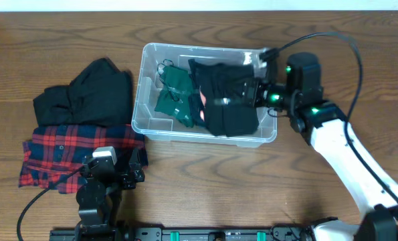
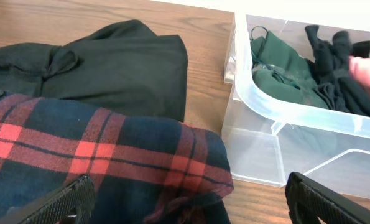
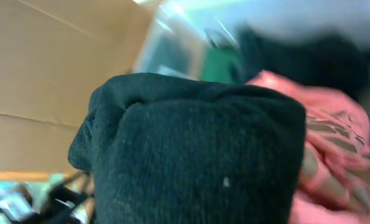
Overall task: Pack container
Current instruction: 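Place the black and pink clothes into the right side of the bin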
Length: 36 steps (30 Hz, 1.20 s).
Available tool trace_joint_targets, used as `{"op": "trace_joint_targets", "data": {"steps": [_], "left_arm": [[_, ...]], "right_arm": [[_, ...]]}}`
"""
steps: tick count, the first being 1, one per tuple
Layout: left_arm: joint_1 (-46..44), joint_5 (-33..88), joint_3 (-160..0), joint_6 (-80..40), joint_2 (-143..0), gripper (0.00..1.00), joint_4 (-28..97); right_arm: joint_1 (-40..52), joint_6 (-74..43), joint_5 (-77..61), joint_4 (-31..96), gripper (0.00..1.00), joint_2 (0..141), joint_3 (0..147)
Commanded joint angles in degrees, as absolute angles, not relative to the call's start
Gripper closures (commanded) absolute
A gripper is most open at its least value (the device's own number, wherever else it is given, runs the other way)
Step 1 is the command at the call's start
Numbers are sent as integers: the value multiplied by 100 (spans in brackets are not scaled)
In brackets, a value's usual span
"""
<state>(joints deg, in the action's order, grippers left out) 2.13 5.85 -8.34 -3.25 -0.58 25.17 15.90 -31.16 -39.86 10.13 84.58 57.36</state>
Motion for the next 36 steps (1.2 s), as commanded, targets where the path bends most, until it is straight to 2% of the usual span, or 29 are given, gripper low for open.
{"op": "trace_joint_targets", "data": {"steps": [1,4,7,8,10,11,14,16,19,20,24,31,36], "left_arm": [[189,624,-729,-373,-21,2,2519],[189,624,-729,-373,-21,2,2519],[189,624,-729,-373,-21,2,2519],[189,624,-729,-373,-21,2,2519],[189,624,-729,-373,-21,2,2519],[189,624,-729,-373,-21,2,2519],[189,624,-729,-373,-21,2,2519],[189,624,-729,-373,-21,2,2519],[189,624,-729,-373,-21,2,2519],[189,624,-729,-373,-21,2,2519],[189,624,-729,-373,-21,2,2519],[189,624,-729,-373,-21,2,2519],[189,624,-729,-373,-21,2,2519]], "right_arm": [[1616,-2578,-3905,1280,92,8495,5839],[1614,-2567,-3828,1374,90,8460,5839],[1555,-2681,-3389,1431,79,8462,5839],[1540,-2724,-3247,1459,72,8464,5839],[1531,-2740,-2934,1507,36,8466,5839],[1531,-2740,-2805,1518,26,8466,5839],[1516,-2823,-2630,1428,24,8460,5839],[1487,-2886,-2635,1282,25,8418,5841],[1441,-3041,-2635,1221,32,8248,5887],[1441,-3039,-2633,1223,39,8165,5927],[1444,-3041,-2635,1245,44,7867,6034],[1752,-3124,-3057,1669,71,7642,6040],[2171,-3124,-1793,2357,85,8101,5977]]}}
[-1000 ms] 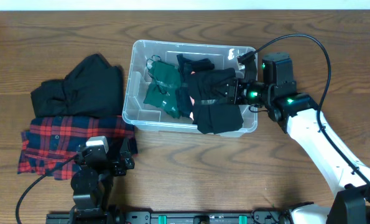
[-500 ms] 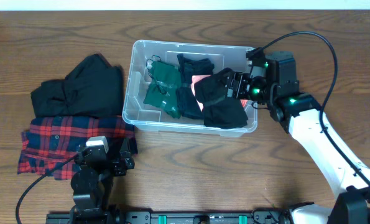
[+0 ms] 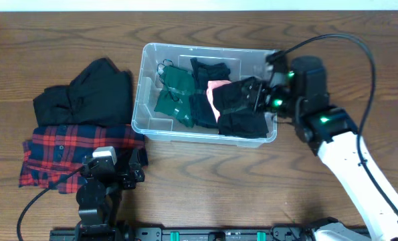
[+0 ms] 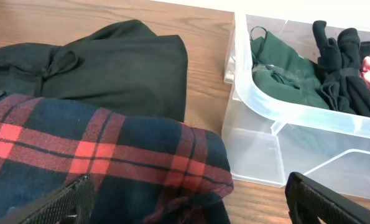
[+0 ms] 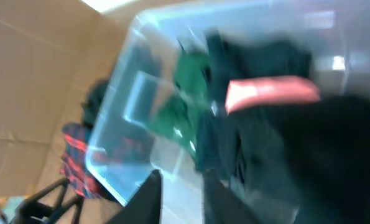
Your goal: Pack container
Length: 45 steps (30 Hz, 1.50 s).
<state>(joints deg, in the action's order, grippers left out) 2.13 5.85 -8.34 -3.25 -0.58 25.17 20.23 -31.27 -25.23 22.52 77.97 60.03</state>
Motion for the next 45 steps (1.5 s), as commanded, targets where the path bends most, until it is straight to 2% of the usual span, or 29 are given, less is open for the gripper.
{"op": "trace_joint_targets", "data": {"steps": [1,3,10,15,20,25,28,38,45], "left_arm": [[189,624,-729,-373,-21,2,2519],[189,624,-729,-373,-21,2,2519],[189,624,-729,-373,-21,2,2519],[189,624,-729,-373,-21,2,2519],[189,624,-729,-373,-21,2,2519],[189,624,-729,-373,-21,2,2519],[189,624,-729,-373,-21,2,2519],[189,624,-729,-373,-21,2,2519],[189,624,-729,-373,-21,2,2519]], "right_arm": [[2198,-3122,-1601,2362,91,8296,5977],[2204,-3122,-1398,2303,95,8626,5977],[2171,-3124,-1015,2213,98,10066,5992],[2174,-3124,-1098,2200,97,10300,6005],[2154,-2851,-1544,2405,76,9804,6429],[1883,-2818,-1739,3039,22,8814,7126],[1428,-2825,-1741,3245,1,8252,7264],[-764,-2825,-1741,4530,1,7566,7262],[-1090,-2823,-1739,4775,1,7566,7249]]}}
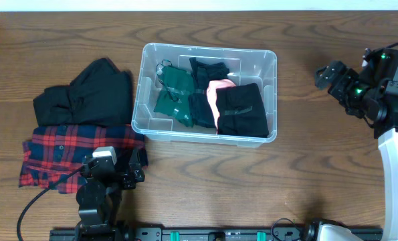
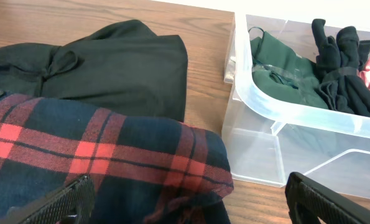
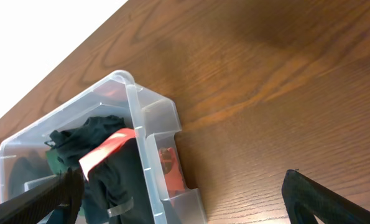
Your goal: Pack container
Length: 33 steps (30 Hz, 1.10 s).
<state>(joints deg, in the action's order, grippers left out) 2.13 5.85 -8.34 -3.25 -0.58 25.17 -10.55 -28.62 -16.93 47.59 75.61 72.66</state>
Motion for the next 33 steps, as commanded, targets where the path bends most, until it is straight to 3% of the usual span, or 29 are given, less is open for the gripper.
{"op": "trace_joint_targets", "data": {"steps": [1,10,15,20,30,33], "left_arm": [[189,624,-729,-373,-21,2,2519],[189,1413,-740,-397,-38,2,2558],[191,1837,-867,-1149,-60,2,2749],[196,760,-2012,-2613,-628,2,3485],[196,283,-5000,-1525,-3028,2,4757],[329,-694,-5478,-2368,-3428,2,5275]], "right_arm": [[-1087,-2823,-1739,4779,1,7566,7249],[-1085,-2823,-1739,4779,1,7566,7247],[-1085,-2823,-1739,4779,1,7566,7247],[-1085,-2823,-1739,4779,1,7566,7247],[-1085,-2823,-1739,4781,1,7566,7247],[-1085,-2823,-1739,4779,1,7566,7247]]}}
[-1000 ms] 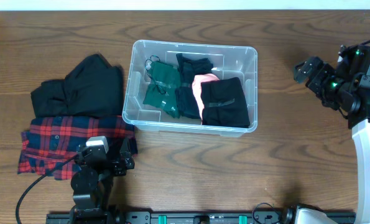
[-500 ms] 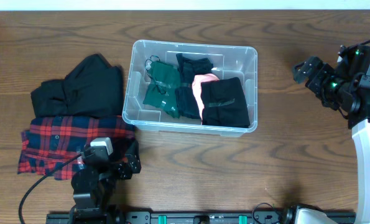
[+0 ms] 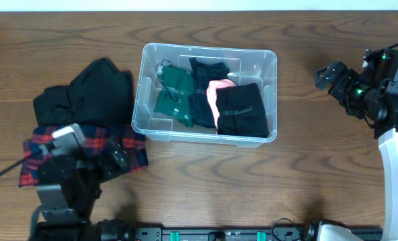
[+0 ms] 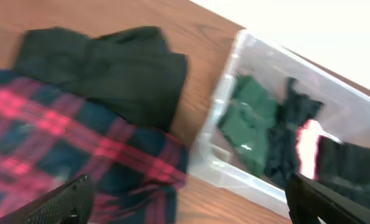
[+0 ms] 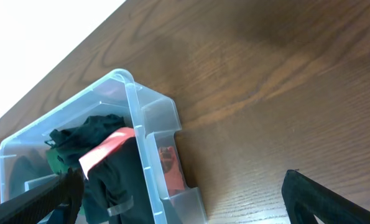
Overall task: Pack container
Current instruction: 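Grasp the red plaid shirt with the left gripper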
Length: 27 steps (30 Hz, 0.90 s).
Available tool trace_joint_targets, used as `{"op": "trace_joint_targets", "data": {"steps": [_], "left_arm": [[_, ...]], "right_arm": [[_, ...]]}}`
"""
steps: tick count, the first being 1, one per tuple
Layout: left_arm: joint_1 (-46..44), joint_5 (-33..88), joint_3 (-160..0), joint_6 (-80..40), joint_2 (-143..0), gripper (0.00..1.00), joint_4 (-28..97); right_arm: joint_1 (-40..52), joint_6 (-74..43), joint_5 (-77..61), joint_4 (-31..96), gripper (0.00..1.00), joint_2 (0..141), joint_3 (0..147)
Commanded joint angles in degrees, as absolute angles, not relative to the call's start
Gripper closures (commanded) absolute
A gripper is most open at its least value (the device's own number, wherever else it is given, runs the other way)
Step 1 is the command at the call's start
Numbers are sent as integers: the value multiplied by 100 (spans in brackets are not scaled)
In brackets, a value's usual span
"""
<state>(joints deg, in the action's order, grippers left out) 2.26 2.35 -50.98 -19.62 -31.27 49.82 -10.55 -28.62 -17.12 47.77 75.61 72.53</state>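
Note:
A clear plastic container (image 3: 209,48) stands mid-table holding a green garment (image 3: 172,94), a pink piece (image 3: 217,90) and a folded black garment (image 3: 242,110). Left of it lie a black garment (image 3: 91,94) and a red plaid shirt (image 3: 128,142). My left gripper (image 3: 113,161) hangs open over the plaid shirt (image 4: 60,137), with nothing between its fingers (image 4: 66,202); that view is blurred. My right gripper (image 3: 332,77) is open and empty over bare wood, right of the container (image 5: 132,93).
The container's right wall (image 5: 150,155) lies between my right gripper's fingers (image 5: 328,196) and the packed clothes. A dark rail (image 3: 205,234) runs along the table's near edge. Brown wood (image 3: 306,161) shows right of and in front of the container.
My left arm has moved left and lifted, and now sits over the plaid shirt with a higher look at the pile and the container. The right arm and the clothes have not moved.
My right gripper first held the black garment over the container. Then it was low at the container's right end with the garment going in. Then it stood open off to the right, the garment left folded inside. Now the left arm has shifted over the plaid shirt.

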Motion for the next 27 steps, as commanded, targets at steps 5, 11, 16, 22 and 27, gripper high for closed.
{"op": "trace_joint_targets", "data": {"steps": [5,11,16,22,27], "left_arm": [[1140,-735,-5734,-2980,-4235,2,5907],[2740,390,-5734,-2849,-5380,2,6001],[4217,1527,-5734,-2204,-6265,2,5874],[5664,2659,-5723,-1614,-7323,2,5804],[6281,2783,-5723,-1627,-8237,2,5494]], "right_arm": [[-1085,-2823,-1739,4779,1,7566,7247],[-1085,-2823,-1739,4779,1,7566,7247],[-1085,-2823,-1739,4781,1,7566,7247],[-1085,-2823,-1739,4781,1,7566,7247],[-1085,-2823,-1739,4781,1,7566,7247]]}}
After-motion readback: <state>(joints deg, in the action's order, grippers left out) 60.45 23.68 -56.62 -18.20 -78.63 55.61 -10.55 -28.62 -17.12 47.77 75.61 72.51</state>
